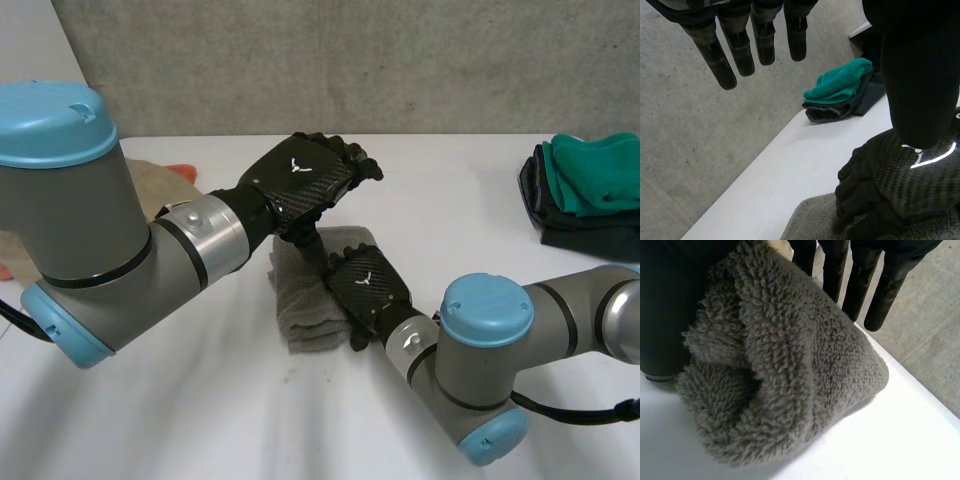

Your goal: Fold the laundry.

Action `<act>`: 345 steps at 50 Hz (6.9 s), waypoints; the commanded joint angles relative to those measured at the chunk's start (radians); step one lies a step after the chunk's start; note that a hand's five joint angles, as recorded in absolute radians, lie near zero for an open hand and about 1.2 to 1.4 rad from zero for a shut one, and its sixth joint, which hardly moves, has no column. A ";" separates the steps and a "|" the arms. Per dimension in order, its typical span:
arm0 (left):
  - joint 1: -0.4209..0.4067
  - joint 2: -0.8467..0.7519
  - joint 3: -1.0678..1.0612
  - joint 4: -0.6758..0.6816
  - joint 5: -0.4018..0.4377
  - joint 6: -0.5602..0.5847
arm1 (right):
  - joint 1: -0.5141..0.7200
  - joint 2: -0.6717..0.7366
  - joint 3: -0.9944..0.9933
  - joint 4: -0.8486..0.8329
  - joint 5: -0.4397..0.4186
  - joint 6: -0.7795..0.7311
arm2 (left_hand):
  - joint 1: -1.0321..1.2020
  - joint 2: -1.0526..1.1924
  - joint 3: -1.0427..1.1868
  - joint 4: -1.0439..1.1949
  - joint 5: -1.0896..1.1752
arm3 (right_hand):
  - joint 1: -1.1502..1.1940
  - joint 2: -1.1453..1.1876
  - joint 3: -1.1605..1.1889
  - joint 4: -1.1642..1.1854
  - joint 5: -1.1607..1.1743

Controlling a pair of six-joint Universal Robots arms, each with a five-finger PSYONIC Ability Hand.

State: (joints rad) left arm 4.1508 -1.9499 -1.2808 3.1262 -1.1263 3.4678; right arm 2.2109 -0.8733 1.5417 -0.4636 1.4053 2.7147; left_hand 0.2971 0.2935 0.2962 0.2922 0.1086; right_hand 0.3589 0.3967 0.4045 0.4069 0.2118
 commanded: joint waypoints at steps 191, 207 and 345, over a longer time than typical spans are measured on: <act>0.307 -0.234 0.112 0.516 -0.151 -0.055 | -0.565 -0.420 0.390 -0.201 -0.419 0.016 | 1.099 1.103 1.100 1.104 1.113 | -0.184 -0.222 -0.230 -0.232 -0.212; -0.113 -0.205 0.047 0.473 -0.138 -0.205 | -0.611 -0.424 0.374 -0.204 -0.376 0.016 | 1.099 1.103 1.100 1.104 1.113 | -0.184 -0.222 -0.230 -0.232 -0.212; -0.006 -0.317 0.664 0.488 -0.454 0.255 | -0.270 -0.042 -0.867 0.104 0.034 -0.151 | 1.099 1.103 1.100 1.104 1.113 | 1.037 1.000 0.992 0.989 1.010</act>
State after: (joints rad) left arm 4.1591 -2.2226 -0.8025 3.3835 -1.5521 3.7222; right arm 1.9087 -0.9306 0.7170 0.0116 1.3849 2.5386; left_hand 1.1643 1.1997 1.1937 1.1991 0.9680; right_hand 1.0049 1.1770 1.1852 1.1895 0.9860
